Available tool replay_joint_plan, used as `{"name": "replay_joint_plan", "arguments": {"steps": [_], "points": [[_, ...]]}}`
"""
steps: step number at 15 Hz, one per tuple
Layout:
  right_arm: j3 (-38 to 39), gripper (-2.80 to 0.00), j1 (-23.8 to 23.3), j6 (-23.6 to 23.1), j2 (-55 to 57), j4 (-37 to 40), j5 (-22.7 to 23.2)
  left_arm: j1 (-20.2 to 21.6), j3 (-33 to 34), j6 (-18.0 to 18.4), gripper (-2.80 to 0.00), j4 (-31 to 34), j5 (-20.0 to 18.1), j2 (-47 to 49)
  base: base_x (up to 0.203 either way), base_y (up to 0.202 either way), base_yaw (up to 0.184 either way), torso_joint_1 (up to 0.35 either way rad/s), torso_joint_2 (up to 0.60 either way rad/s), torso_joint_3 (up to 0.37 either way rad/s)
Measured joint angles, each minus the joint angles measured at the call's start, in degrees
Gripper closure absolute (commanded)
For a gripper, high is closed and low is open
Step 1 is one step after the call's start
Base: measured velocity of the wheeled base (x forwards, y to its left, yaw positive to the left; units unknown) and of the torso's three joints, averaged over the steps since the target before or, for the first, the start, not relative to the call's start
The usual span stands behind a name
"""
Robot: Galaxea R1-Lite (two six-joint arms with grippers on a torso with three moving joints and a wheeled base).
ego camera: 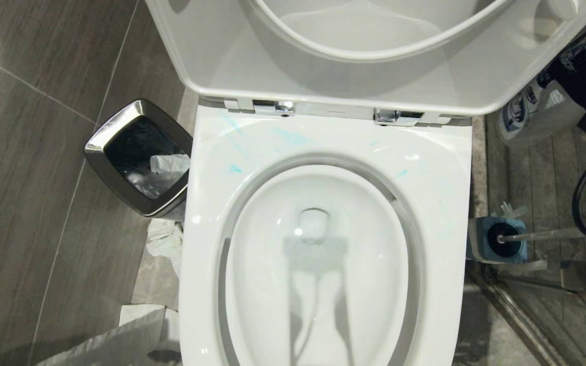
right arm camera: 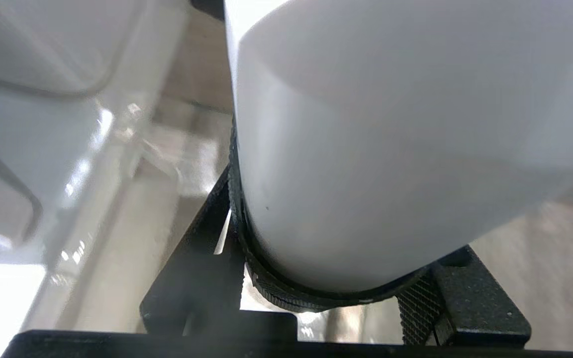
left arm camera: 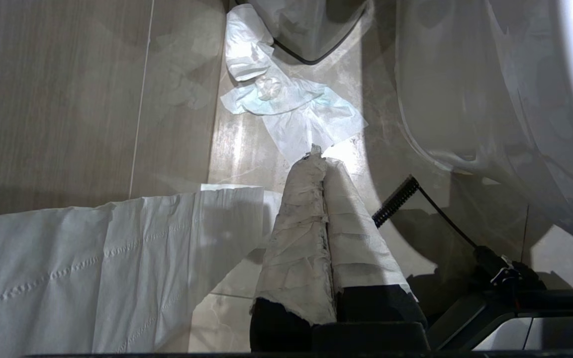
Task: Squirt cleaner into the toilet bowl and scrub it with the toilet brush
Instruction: Pour in the cleaning agent
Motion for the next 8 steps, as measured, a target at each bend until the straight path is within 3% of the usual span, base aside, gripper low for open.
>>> {"name": "replay_joint_plan", "arguments": {"steps": [8], "points": [[1.0,0.00,-0.9,-0.3,-6.6,6.8,-2.5,0.0,0.0,0.1,0.00,0.0,0.0,0.0,0.000,0.000,0.000,0.000,0.00,0.000]]}}
